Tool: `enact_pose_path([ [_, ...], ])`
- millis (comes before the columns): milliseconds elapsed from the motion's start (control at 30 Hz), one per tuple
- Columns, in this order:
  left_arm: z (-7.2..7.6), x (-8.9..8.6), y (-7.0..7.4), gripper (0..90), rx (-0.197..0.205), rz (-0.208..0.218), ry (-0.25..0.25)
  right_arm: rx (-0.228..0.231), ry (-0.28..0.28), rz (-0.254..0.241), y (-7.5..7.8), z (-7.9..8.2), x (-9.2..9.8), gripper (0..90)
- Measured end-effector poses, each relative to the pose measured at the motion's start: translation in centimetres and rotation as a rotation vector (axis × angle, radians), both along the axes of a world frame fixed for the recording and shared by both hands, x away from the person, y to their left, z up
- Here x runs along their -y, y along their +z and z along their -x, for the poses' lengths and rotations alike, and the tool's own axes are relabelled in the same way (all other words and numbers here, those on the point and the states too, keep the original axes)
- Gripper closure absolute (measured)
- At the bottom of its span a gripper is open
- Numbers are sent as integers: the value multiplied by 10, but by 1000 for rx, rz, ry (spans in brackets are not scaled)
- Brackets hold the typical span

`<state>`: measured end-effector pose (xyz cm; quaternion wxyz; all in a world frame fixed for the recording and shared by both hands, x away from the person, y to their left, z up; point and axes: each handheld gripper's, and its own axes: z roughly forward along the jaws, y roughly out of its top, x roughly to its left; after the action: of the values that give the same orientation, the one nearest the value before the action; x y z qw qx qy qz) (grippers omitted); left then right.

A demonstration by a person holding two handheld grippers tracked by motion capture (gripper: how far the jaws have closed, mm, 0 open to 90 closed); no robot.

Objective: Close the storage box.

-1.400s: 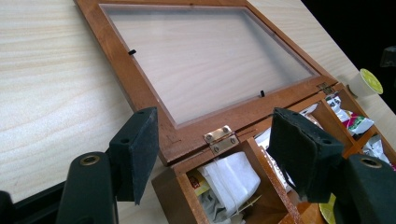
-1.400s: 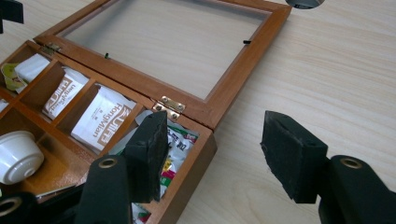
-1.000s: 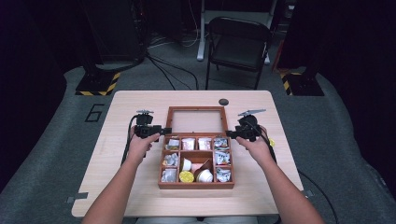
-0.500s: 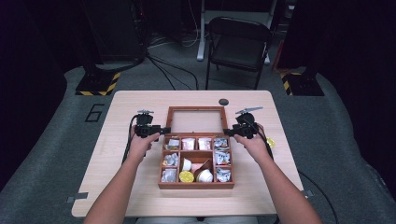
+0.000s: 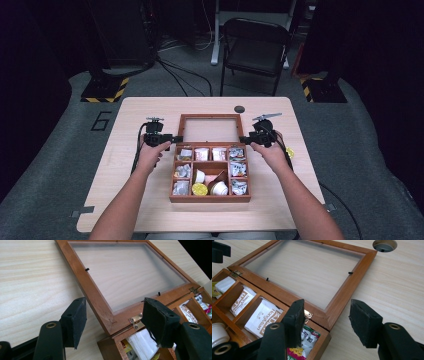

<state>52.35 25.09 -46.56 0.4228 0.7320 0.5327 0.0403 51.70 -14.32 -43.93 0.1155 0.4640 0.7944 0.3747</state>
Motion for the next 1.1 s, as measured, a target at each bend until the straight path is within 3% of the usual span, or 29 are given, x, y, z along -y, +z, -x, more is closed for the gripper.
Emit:
enact_pose_path([
  [200,-6,4,7,358,8,8,-14,-3,-9,3,0,-5,-2,430],
  [233,-6,5,6,358,2,29,1,-22,-20,0,-1,-6,-3,430],
  [300,-11,6,4,355,-13,21,-12,-28,-26,12,-5,-9,-3,430],
  [333,-11,9,2,351,-20,29,5,-29,-31,3,-7,-10,-4,430],
  [600,-19,17,-3,343,-46,7,-3,-64,-41,-14,-15,-17,-4,416],
  [800,-21,23,-4,343,-46,-5,4,-71,-66,-17,-19,-22,0,373],
  [1000,-23,21,-7,346,-48,-5,8,-75,-55,-35,-21,-24,-2,393],
  [1100,-23,21,-7,346,-47,-9,11,-100,-60,-45,-22,-25,-5,395],
])
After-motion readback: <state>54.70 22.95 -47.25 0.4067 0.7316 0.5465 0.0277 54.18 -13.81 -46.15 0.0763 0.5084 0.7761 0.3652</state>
